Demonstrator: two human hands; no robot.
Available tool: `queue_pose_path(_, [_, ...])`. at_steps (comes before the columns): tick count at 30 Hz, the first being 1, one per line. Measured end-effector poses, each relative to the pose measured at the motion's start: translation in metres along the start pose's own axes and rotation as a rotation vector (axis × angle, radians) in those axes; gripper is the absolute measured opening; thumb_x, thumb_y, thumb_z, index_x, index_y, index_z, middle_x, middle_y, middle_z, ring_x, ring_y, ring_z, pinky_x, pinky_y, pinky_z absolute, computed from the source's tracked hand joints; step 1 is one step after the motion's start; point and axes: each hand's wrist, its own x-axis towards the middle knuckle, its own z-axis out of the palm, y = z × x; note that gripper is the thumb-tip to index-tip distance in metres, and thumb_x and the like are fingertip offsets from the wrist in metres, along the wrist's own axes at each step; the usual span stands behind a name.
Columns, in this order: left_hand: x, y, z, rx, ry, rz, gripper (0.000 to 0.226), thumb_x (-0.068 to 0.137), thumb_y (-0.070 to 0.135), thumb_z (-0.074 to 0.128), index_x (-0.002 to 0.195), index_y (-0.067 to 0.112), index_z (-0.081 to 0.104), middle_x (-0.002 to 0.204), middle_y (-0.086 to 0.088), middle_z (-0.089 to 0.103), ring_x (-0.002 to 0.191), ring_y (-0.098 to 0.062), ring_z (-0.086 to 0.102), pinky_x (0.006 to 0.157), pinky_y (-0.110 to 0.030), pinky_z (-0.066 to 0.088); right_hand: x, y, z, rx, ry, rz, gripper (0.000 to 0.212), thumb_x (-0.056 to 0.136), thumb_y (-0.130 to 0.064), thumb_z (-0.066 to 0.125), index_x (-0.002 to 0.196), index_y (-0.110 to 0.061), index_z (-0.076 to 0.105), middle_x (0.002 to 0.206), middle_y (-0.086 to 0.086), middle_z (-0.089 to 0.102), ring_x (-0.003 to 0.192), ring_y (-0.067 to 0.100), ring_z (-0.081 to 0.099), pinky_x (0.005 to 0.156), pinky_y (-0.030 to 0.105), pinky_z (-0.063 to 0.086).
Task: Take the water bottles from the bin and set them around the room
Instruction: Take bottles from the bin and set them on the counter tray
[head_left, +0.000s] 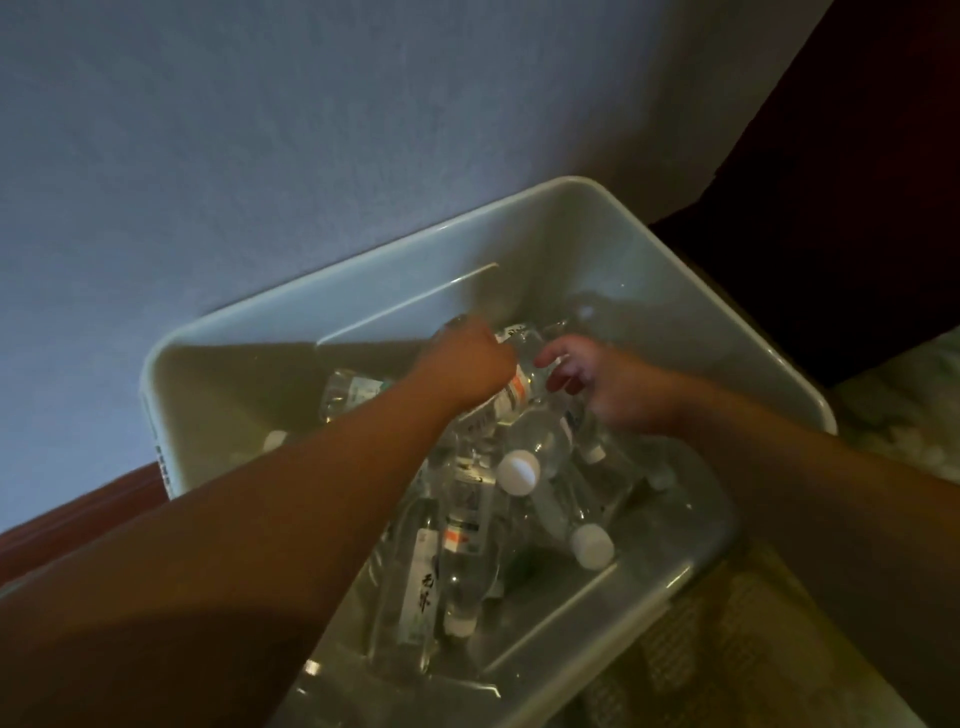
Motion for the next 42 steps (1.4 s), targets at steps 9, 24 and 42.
queue_pose_path(9, [0.000,0.025,-0.002,0.384,-0.252,0.223,0.015,0.092,0.034,0.060,0.095,0.022,0.069,0.120,-0.012,0.067,0.083,-0.018,0.056,0.071,-0.027,0.038,-0.015,0.010,0.026,-0.542,0.023,-0.229,0.069,0.079,-0.029,0.077,0.136,-0.050,0.044,0.137,-0.004,0.036,0.126,0.020,0.041,0.104,0.040,0.047])
queue_pose_path(24, [-0.020,0.037,-0.067,-1.304,-0.434,-0.076,0.032,0.087,0.043,0.057,0.092,0.012,0.063,0.075,-0.007,0.058,0.058,-0.016,0.054,0.055,-0.024,0.036,-0.033,-0.032,0.006,1.045,0.383,0.059,0.035,0.080,-0.024,0.081,0.111,-0.020,0.066,0.081,0.005,0.079,0.068,0.020,0.077,0.056,0.033,0.060])
queue_pose_path(42, [-0.275,0.432,-0.330,-1.184,-0.420,0.277,0.087,0.049,0.049,0.096,0.120,0.010,0.063,0.086,-0.025,0.065,0.070,-0.036,0.065,0.067,-0.044,0.056,-0.405,-0.290,-0.322,1.499,0.419,-0.141,0.060,0.059,-0.036,0.084,0.107,-0.001,0.075,0.094,0.030,0.069,0.079,0.040,0.070,0.073,0.049,0.058])
